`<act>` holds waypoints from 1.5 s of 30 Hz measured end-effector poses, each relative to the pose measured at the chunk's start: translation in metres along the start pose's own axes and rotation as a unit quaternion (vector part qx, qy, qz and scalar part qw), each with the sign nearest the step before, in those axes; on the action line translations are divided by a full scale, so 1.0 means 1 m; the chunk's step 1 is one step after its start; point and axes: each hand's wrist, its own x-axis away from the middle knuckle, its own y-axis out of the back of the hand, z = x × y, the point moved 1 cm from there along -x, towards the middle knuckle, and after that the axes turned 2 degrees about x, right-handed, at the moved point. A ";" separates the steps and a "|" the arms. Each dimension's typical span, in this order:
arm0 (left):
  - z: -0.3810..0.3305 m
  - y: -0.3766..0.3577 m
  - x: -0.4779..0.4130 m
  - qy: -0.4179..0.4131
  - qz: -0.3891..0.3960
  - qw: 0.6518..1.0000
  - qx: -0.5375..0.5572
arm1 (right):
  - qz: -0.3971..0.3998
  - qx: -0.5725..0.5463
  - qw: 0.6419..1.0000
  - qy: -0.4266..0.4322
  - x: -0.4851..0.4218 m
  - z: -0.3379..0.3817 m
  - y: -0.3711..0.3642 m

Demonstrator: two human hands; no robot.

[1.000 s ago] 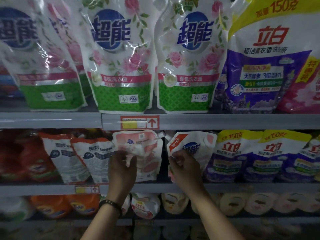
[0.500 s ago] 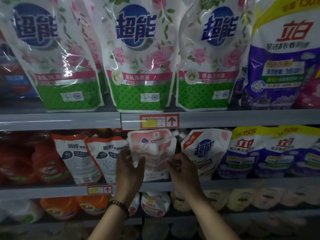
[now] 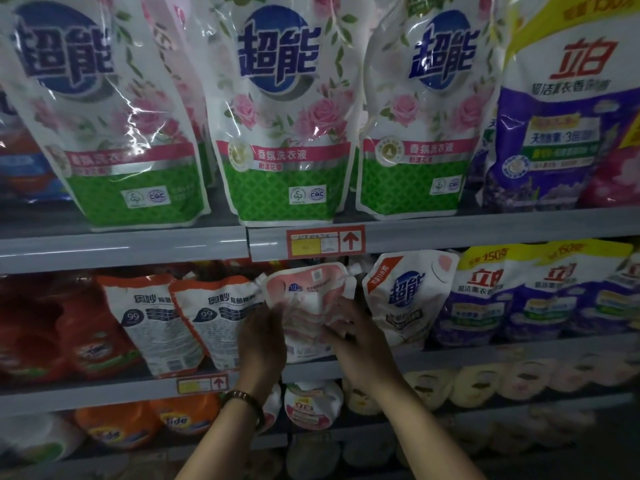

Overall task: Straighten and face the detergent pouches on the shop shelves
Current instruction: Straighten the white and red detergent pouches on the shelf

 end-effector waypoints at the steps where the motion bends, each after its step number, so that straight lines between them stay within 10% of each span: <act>1: 0.000 0.001 0.000 0.006 -0.004 1.000 0.017 | 0.005 -0.003 1.000 0.006 -0.001 0.002 0.000; 16: -0.011 0.003 0.003 0.097 -0.022 0.963 0.252 | 0.038 -0.024 0.999 0.000 0.005 0.007 0.007; 45: -0.047 0.054 0.061 -0.090 -0.040 0.963 0.252 | -0.116 0.055 0.991 -0.023 0.044 0.069 -0.059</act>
